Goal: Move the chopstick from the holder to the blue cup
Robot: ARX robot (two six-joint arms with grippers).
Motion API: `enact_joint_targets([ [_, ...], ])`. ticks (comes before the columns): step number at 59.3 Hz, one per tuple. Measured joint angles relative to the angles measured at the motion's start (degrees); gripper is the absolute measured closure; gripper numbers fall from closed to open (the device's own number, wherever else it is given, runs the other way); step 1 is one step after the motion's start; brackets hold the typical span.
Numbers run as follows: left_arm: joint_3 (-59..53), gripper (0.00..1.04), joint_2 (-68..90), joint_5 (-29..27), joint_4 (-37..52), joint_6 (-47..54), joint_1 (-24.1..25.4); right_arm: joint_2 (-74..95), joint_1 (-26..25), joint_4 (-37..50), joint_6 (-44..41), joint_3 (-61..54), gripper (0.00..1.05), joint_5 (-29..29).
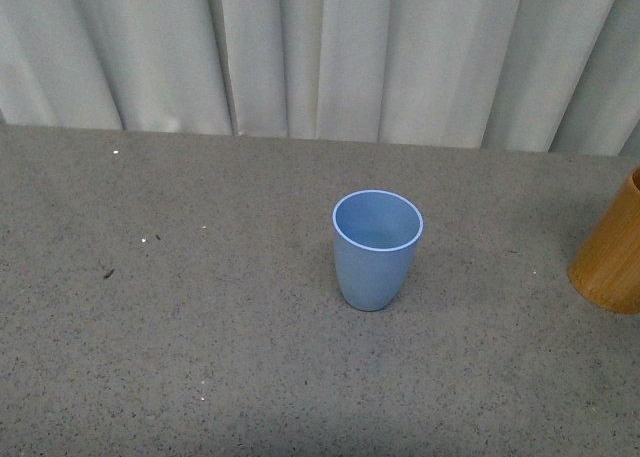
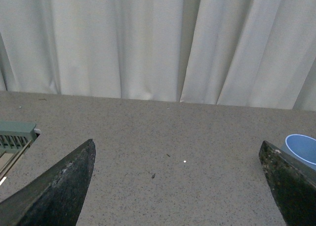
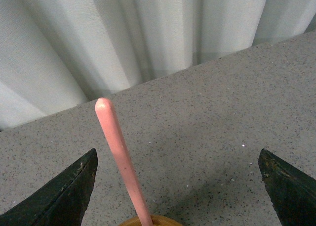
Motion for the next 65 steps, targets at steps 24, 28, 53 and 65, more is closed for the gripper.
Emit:
enact_joint_targets([
  [24,0.0,0.07,0.0,0.0,0.0,0.0,0.0,4.7,0.39,1.7,1.9,2.05,0.09,-1.88],
  [28,0.0,0.07,0.0,0.0,0.0,0.0,0.0,5.2,0.39,2.34,2.01,2.05,0.12,-1.51],
  [53,0.0,0.07,0.0,-0.02,0.0,0.0,0.0,6.32,0.39,7.28,1.99,0.07,0.88,-1.86],
  [65,0.0,0.07,0.0,0.0,0.0,0.0,0.0,5.05,-0.02,8.66,2.25,-2.45,1.02,-2.14],
])
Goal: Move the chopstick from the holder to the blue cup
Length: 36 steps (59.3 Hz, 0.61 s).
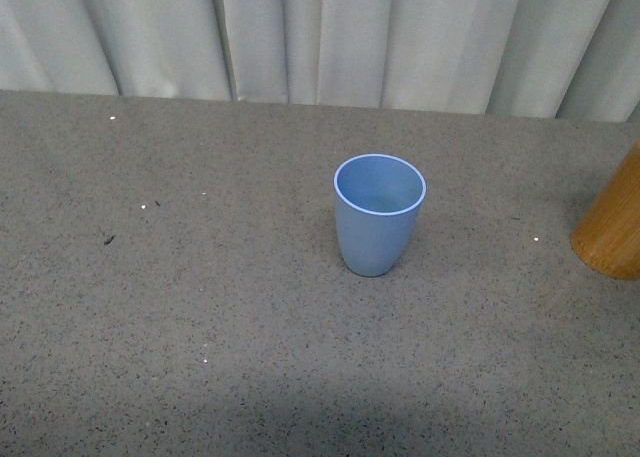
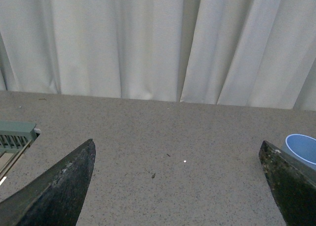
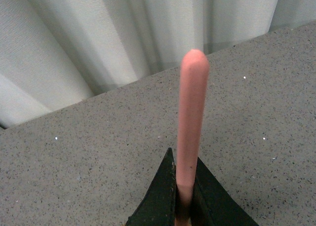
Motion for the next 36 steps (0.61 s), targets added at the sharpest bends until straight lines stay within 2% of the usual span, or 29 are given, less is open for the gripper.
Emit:
enact_joint_targets([
  [10,0.0,0.07,0.0,0.0,0.0,0.0,0.0,-4.24,-0.66,-0.26,-1.16,-0.87,1.02,-0.28],
  [24,0.0,0.07,0.0,0.0,0.0,0.0,-0.02,-19.45,-1.03,-3.17,-7.06,-0.85,1.02,-0.35],
  [33,0.0,0.07,0.0,0.0,0.0,0.0,-0.02,-29.81,1.7,-1.27,-9.35,-0.85,1.02,-1.7],
  [36,0.0,0.07,0.0,0.0,0.0,0.0,0.0,-34.05,4.66,0.9,-9.03,-0.96,1.02,-2.25],
])
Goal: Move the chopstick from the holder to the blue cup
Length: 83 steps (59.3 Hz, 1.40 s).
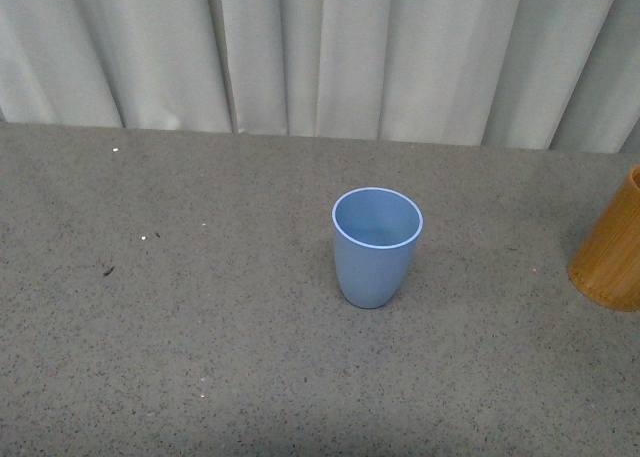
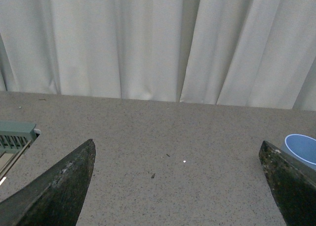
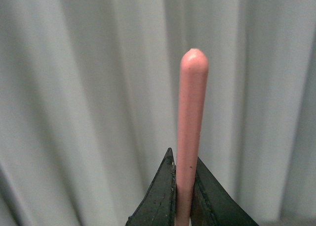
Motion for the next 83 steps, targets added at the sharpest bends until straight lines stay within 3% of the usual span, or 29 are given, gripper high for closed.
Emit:
enact_joint_targets([
  [11,0.0,0.07,0.0,0.0,0.0,0.0,0.0,0.79,13.7,9.51,3.96,-4.39,1.02,1.86],
  [25,0.0,0.07,0.0,0.0,0.0,0.0,-0.02,13.81,22.32,17.35,10.45,-7.87,1.02,5.4],
  [37,0.0,0.07,0.0,0.0,0.0,0.0,0.0,18.71,24.13,20.02,15.37,-10.01,1.02,6.95],
  [83,0.0,0.07,0.0,-0.02,0.0,0.0,0.0,25.51,26.71,23.61,16.41,-11.85,1.01,9.09],
])
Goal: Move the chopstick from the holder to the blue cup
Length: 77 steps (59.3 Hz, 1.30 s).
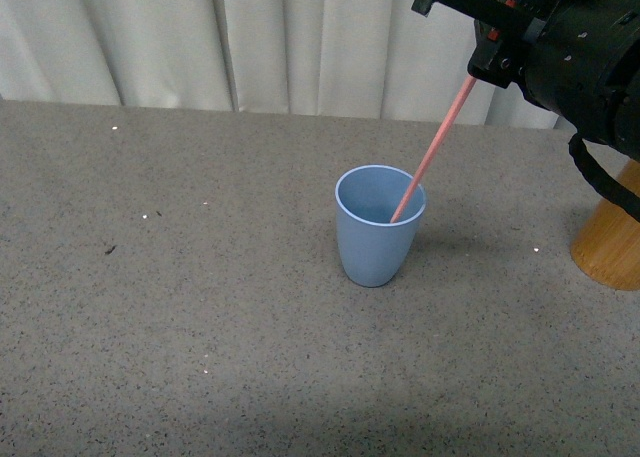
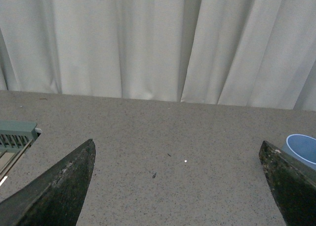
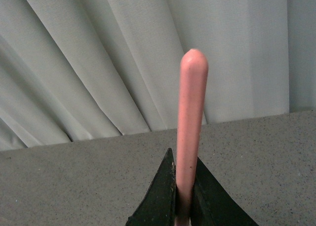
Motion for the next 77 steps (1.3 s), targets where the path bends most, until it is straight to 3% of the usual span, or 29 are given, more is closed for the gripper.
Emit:
enact_joint_targets([
  [8,0.0,0.07,0.0,0.02,0.0,0.0,0.0,-0.44,0.09,-0.2,0.04,0.17,0.79,-0.55],
  [15,0.0,0.07,0.0,0.02,0.0,0.0,0.0,-2.89,-0.39,-2.69,-1.07,-0.15,0.6,3.52],
  [25,0.0,0.07,0.0,0.0,0.0,0.0,0.0,-14.16,-4.61,-4.02,-3.06,-7.85,0.31,6.32],
  [30,0.0,0.07,0.0,0.02,0.0,0.0,0.0,-23.43,-8.61,-6.12,-11.02,-15.37,0.44,2.8],
  [35,0.0,0.07,0.0,0.02,0.0,0.0,0.0,-37.99,-14.21,-15.19,-17.09,-24.79,0.58,-2.78],
  [39,0.0,0.07,0.0,0.0,0.0,0.0,0.0,-55.58,-20.57,-29.2,-19.58,-31.98,0.71,-9.22],
  [44,0.0,0.07,0.0,0.02,0.0,0.0,0.0,-81.33,-23.56,-50.56,-20.98,-37.31,0.87,-10.12],
  [50,0.0,0.07,-0.02,0.04,0.0,0.0,0.0,-97.92,-23.71,-60.13,-21.66,-37.77,1.03,-11.02],
  [70,0.0,0.07,-0.02,0.04,0.0,0.0,0.0,-102.99,-23.82,-61.05,-22.21,-37.79,1.04,-11.08],
  [72,0.0,0.07,-0.02,0.02,0.0,0.0,0.0,-102.18,-23.28,-59.1,-21.53,-37.94,1.02,-9.14],
  [74,0.0,0.07,-0.02,0.07,0.0,0.0,0.0,-100.85,-21.11,-53.22,-19.26,-38.16,0.96,-1.64],
  [77,0.0,0.07,-0.04,0.02,0.0,0.0,-0.02,-100.06,-19.3,-48.19,-15.87,-38.27,0.89,4.98],
])
